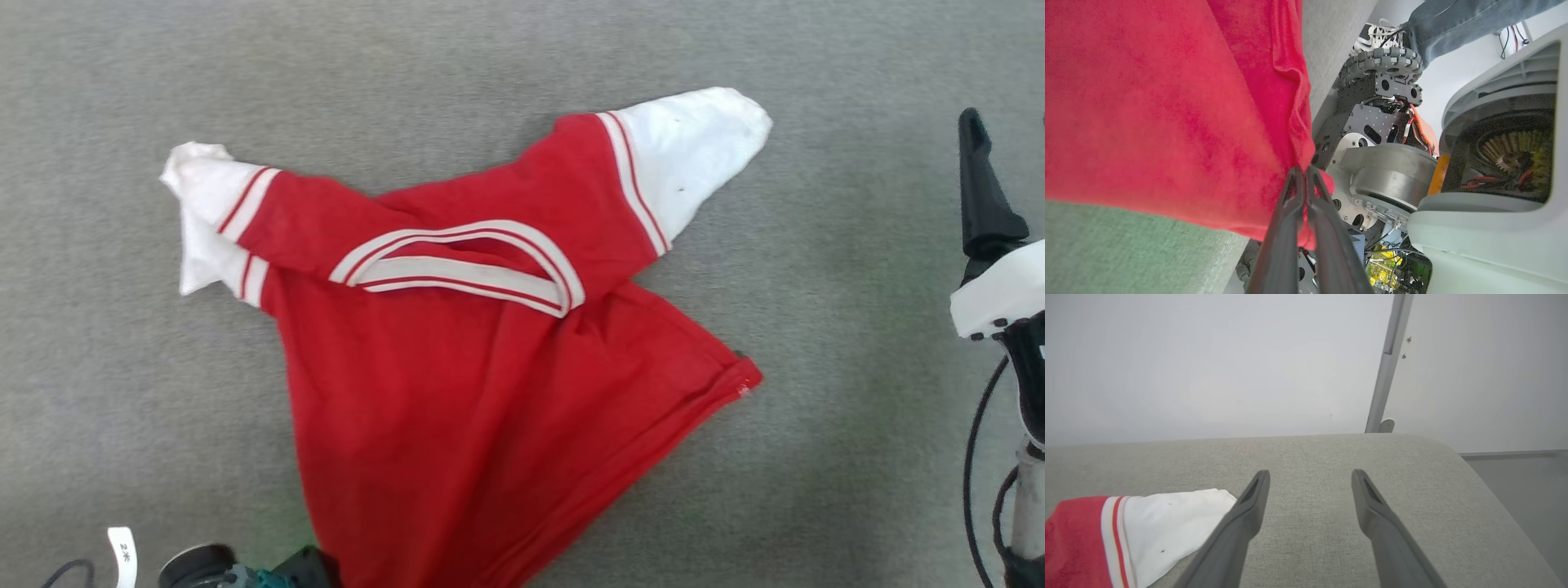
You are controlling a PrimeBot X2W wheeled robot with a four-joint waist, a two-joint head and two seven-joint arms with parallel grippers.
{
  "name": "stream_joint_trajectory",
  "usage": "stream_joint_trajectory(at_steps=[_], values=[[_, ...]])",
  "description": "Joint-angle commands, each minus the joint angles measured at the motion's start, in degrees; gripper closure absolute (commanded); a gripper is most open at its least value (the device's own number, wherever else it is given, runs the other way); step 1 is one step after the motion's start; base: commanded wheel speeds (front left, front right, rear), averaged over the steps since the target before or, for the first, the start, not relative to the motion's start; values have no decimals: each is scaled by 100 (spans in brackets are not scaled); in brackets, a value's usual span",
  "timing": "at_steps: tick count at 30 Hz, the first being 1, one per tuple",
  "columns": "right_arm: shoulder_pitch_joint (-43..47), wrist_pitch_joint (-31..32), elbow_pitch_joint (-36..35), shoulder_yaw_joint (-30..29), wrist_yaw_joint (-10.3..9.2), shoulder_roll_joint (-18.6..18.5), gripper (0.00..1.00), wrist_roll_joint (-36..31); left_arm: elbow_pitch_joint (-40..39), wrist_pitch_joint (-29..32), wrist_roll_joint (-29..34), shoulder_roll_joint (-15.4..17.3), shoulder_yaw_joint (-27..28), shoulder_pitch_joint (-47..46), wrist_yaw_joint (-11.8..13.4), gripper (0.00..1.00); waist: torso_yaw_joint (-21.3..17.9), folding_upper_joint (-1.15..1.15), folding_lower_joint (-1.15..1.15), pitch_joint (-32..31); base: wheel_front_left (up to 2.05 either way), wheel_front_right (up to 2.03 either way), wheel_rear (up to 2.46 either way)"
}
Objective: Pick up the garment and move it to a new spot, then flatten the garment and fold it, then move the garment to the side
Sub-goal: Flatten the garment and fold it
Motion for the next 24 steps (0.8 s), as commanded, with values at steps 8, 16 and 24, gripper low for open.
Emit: stream_joint_trajectory(at_steps=[8,16,24], values=[[221,913,-16,1258,-4,-1122,0,-10,653,-1477,-107,-549,234,-262,14,0,343,0,0,-107,0,0,0],[-78,1657,11,2186,-4,-2321,0,269,1215,-2766,-279,-937,812,-51,391,0,694,0,0,-143,0,0,0],[-602,2231,194,3361,-5,-3519,0,689,1769,-3032,52,-1691,2031,153,918,0,1123,0,0,-7,0,0,0]])
